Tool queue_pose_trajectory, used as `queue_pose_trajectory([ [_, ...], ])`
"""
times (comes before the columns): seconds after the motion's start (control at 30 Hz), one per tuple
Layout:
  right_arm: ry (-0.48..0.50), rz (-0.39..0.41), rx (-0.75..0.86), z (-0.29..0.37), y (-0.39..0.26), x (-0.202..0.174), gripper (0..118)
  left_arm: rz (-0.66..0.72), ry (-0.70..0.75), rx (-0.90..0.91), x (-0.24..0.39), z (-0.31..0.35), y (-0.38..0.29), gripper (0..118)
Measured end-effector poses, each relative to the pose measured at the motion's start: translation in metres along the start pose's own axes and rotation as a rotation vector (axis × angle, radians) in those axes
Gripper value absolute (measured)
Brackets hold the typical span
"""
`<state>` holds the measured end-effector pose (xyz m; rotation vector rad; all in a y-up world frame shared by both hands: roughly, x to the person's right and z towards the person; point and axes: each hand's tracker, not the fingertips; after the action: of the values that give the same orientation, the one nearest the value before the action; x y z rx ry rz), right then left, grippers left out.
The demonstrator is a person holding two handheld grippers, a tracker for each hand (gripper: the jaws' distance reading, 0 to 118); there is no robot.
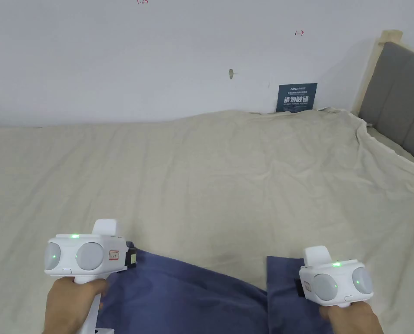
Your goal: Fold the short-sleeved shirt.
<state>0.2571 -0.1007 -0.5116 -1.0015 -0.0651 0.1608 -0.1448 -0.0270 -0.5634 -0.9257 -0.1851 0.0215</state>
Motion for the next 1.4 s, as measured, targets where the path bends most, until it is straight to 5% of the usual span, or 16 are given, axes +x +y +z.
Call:
queue_pose_trajectory([
  [0.33, 0.111, -0.124, 0.208, 0.071, -0.015, 0.026, 2, 0.063, -0.005, 0.02, -0.009, 0.028, -0.014, 1],
  [0.77, 0.302, -0.28, 0.6, 0.246, 0.014, 0.081, 1, 0.209, -0.001, 0.28, -0.052, 0.171, -0.017, 1],
  [1.13, 0.385, -0.251, 0.836, 0.353, 0.101, 0.065, 1, 0.157, 0.06, 0.565, -0.048, 0.335, 0.062, 1],
  [1.4, 0.343, -0.184, 0.985, 0.411, 0.187, 0.066, 1, 0.1, 0.142, 0.688, -0.044, 0.409, 0.133, 1],
])
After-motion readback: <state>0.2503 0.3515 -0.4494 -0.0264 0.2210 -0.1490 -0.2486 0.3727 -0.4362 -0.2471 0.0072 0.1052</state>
